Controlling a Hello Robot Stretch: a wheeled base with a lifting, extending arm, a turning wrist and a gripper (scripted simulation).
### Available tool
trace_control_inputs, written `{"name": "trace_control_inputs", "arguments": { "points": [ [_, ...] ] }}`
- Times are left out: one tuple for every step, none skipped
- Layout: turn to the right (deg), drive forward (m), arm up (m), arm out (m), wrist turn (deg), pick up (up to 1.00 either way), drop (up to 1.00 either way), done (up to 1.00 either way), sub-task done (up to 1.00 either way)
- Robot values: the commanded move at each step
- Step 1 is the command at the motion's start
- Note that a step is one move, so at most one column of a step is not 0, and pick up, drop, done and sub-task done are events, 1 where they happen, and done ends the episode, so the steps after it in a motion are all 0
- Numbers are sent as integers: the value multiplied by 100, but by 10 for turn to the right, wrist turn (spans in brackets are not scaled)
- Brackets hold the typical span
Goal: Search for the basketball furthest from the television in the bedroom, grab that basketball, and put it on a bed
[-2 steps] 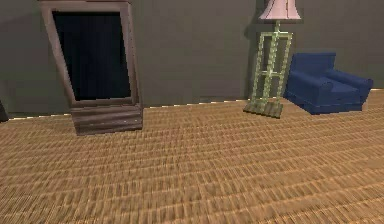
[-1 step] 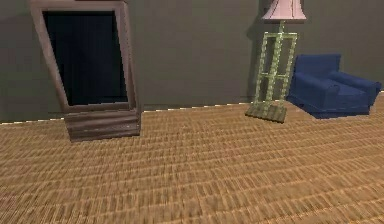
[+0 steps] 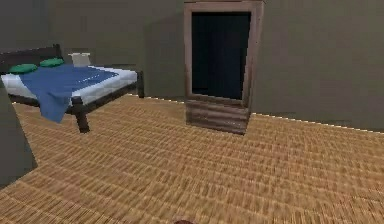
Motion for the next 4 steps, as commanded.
{"name": "trace_control_inputs", "arguments": {
  "points": [
    [-450,0,0,0,0,0,0,0,0],
    [-450,0,0,0,0,0,0,0,0],
    [-450,0,0,0,0,0,0,0,0],
    [-240,0,0,0,0,0,0,0,0]
  ]
}}
